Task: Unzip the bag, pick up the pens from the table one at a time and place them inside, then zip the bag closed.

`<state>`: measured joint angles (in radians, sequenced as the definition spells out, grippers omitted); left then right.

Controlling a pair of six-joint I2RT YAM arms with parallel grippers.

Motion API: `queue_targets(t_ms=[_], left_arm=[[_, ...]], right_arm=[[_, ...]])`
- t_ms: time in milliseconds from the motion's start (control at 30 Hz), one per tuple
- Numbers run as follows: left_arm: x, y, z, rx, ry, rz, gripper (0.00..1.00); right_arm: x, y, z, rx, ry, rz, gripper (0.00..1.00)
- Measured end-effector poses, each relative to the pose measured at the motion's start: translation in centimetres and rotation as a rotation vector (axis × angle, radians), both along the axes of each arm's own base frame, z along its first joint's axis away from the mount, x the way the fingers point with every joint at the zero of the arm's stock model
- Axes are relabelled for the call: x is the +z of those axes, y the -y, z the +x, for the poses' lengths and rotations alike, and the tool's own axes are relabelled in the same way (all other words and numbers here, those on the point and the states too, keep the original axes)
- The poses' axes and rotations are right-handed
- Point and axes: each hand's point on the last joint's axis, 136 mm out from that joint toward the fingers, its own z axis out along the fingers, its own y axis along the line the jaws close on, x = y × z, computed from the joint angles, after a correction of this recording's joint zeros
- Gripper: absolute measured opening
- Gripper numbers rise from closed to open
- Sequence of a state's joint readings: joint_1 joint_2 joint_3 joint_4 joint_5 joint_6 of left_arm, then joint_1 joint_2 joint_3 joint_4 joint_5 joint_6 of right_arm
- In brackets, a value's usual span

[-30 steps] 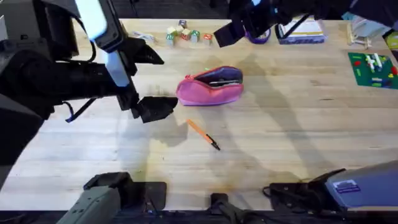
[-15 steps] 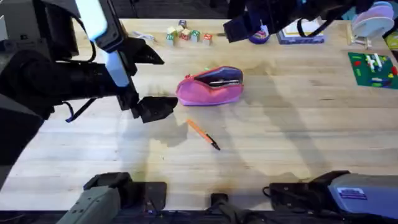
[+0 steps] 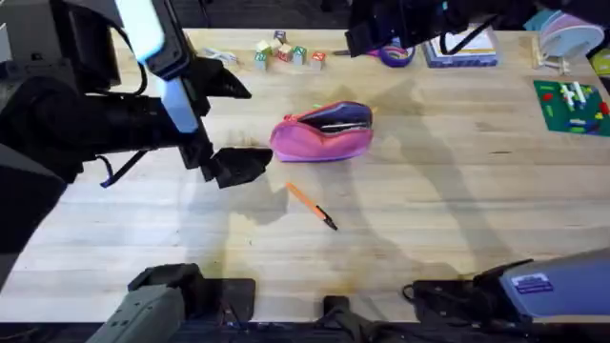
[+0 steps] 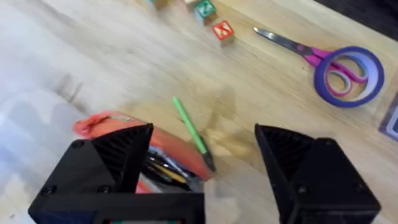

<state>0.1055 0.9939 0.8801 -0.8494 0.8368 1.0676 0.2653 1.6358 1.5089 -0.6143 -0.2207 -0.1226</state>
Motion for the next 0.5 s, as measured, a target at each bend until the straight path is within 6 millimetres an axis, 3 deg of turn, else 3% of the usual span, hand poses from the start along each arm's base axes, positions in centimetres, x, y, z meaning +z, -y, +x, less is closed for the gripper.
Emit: queue_targets(t_ms=[167,200,267,500], left_arm=[[0.0,0.0,0.0,0.000,-0.001,0.000,0.993],[0.0,0.0,0.0,0.000,0.000,0.000,0.993],[0.0,0.0,0.0,0.000,0.000,0.000,0.993],[0.0,0.0,0.0,0.000,0.000,0.000,0.993]], right_arm=[[-2.3,2.0,1.6,-0.063,-0.036,-0.038,0.996],[-3.7,3.8,2.3,-0.109,-0.065,-0.055,0.996],[-3.8,4.4,2.5,-0.124,-0.069,-0.055,0.996],[-3.6,3.2,2.5,-0.103,-0.053,-0.051,0.997]])
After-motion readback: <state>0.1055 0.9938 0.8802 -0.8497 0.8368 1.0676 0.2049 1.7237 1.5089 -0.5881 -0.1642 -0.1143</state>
